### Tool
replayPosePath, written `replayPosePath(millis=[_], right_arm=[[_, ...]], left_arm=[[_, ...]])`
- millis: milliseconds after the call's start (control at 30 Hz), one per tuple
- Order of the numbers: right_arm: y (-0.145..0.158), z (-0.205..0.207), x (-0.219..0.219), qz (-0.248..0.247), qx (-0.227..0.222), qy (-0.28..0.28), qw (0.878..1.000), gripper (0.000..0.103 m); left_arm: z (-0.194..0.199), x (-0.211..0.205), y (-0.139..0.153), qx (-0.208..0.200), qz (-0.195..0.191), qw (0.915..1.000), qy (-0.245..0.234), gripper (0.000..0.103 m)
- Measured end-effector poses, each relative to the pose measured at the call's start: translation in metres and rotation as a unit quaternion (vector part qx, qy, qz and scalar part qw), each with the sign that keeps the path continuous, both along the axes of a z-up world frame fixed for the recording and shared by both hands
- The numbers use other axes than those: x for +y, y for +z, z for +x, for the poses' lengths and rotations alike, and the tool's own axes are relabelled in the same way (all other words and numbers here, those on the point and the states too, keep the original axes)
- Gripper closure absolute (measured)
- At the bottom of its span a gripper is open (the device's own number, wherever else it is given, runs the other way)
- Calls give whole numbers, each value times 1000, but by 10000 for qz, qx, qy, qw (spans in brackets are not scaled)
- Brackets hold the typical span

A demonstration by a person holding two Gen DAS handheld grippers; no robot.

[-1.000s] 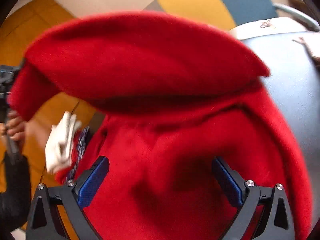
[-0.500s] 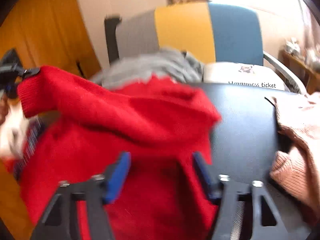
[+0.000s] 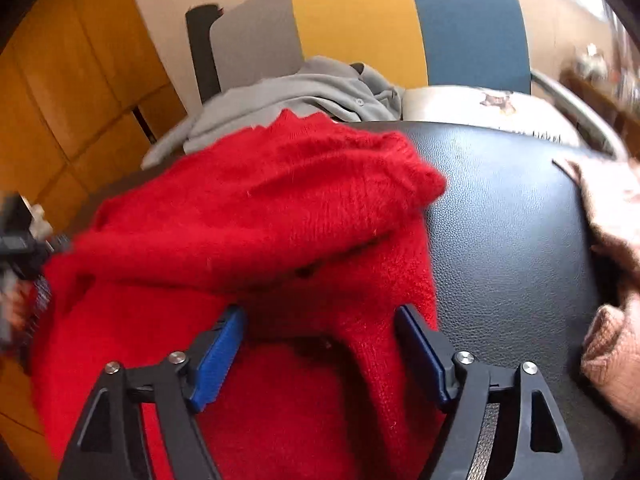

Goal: Fold clothes

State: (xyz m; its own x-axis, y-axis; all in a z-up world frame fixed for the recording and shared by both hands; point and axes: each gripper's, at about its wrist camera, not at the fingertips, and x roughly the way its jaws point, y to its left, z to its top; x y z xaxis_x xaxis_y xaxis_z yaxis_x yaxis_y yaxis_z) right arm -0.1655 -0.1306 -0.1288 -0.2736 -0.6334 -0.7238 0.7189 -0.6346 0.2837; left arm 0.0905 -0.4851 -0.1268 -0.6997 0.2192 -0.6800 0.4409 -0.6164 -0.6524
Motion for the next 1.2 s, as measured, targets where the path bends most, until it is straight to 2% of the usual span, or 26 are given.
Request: replayPosePath(millis=[67,133,267,367,400,433,467,500,533,633,700,800,833,900,967,1000,1067,1100,1200], right_arm=[[10,-8,8,-320,-252,-122,9991,24],[13,-23,14,-741,-706,-345,9941,24],[13,-56,22,-1511,-1626,-830,9715,24],[6,-75,22,-1715,-1929,-1219,9584,24],[4,-81,18,-1691,-1979,-1306,9567,29],[2,-85,13,-1595,-1995,-1317,9578,43],[-1,-90,7,-1500,-2012,-1328,9589,53],[-2,-94,2,-1396,-2012,-1336,9603,72],[-1,-93,-2,-1279,-1914,-1325,9641,82],[16,-86,-4,-1557,-1615,-1221,9668,88],[32,-82,-7,-1936,-1576,-1011,9630,88],[47,-86,-24,-2205,-1678,-810,9574,88],[50,-89,-30,-2235,-1735,-793,9559,84],[49,-97,-46,-2272,-1853,-825,9525,82],[48,-102,-55,-2304,-1979,-846,9490,55],[48,-104,-57,-2312,-2030,-842,9478,37],[52,-101,-59,-2215,-1903,-795,9531,36],[54,-98,-59,-2152,-1824,-758,9564,36],[61,-77,-50,-1709,-1309,-416,9757,36]], left_arm=[[-2,7,2,50,-151,9997,-175,97],[-2,13,4,183,-149,9992,-324,97],[2,21,6,300,-120,9982,-501,97],[5,27,6,225,-197,9978,-585,97],[6,29,6,230,-227,9976,-610,97],[8,31,9,288,-276,9970,-666,97],[9,34,12,366,-336,9961,-726,97],[10,36,16,445,-397,9951,-787,97],[11,39,20,523,-458,9940,-848,97],[15,41,34,1082,-254,9891,-961,97],[19,37,44,1471,-113,9845,-953,97],[20,17,47,1803,145,9818,-581,97],[20,7,45,1861,293,9815,-348,97],[20,-11,36,1866,535,9810,66,97],[18,-22,27,1596,487,9854,342,97],[16,-24,24,1407,380,9885,392,97],[15,-18,18,1184,269,9924,186,95],[15,-15,16,1076,215,9939,75,88],[25,2,16,917,-101,9955,-214,81]])
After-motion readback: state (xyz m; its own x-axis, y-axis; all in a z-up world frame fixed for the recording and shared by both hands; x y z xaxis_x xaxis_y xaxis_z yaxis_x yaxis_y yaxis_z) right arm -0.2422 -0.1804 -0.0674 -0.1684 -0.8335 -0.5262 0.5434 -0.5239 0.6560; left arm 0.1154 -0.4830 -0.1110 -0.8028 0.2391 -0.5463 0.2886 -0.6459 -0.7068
